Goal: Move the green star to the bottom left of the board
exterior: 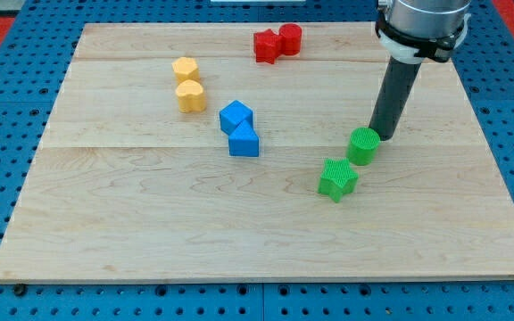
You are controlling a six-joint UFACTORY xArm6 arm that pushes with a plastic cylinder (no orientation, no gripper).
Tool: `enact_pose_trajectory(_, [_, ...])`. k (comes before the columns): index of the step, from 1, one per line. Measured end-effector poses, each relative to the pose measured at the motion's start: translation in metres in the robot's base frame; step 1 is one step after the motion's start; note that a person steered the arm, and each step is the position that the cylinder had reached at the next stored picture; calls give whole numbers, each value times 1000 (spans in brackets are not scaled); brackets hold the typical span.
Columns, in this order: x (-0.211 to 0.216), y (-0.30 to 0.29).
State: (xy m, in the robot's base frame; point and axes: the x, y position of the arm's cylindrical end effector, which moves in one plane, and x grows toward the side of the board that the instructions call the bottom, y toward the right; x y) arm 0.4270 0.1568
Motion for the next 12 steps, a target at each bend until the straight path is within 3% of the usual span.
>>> enact_pose_trajectory(1, [21, -4])
enact_pose_trajectory(3, [107, -23])
enact_pose_trajectory(4, [84, -57])
enact_pose_trajectory(5, [85, 16])
enact_pose_trajectory(6, [56, 18])
enact_pose_trajectory(7, [52, -36])
enact_pose_trajectory(8, [59, -111])
enact_pose_trajectory(9, [89, -129])
enact_pose_trajectory(10, [99, -122])
enact_pose_trajectory(11, [123, -65])
enact_pose_trajectory(12, [126, -151])
